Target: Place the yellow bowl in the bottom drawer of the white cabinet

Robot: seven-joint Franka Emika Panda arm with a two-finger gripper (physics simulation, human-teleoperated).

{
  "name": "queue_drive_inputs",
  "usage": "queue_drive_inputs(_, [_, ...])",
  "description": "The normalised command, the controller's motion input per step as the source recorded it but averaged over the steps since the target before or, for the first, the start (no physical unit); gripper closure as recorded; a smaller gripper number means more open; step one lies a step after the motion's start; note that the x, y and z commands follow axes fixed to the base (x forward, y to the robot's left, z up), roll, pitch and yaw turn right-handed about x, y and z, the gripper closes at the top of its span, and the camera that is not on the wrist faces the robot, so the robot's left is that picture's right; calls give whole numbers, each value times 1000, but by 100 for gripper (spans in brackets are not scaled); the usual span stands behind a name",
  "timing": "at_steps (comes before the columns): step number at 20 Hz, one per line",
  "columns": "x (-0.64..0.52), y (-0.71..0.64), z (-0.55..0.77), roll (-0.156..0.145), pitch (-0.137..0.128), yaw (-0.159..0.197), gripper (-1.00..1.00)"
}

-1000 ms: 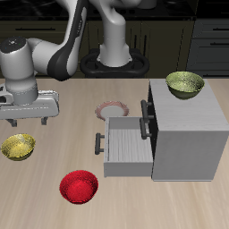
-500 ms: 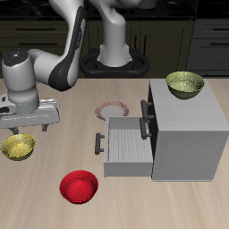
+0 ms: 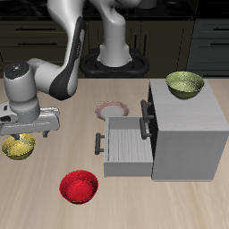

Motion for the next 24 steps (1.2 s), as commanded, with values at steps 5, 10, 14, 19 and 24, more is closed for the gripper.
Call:
queue_drive_inputs(5, [-22, -9, -59, -1, 13, -2, -100])
queue_drive_inputs(10, [-44, 20, -177, 6, 58, -52, -100])
queue_drive_inputs(14, [1, 100, -75, 35, 25, -81, -100])
queue_drive_inputs(19, [1, 118, -32, 32, -6, 16, 100])
queue_drive_inputs(24, [18, 0, 74, 10, 1, -26, 100])
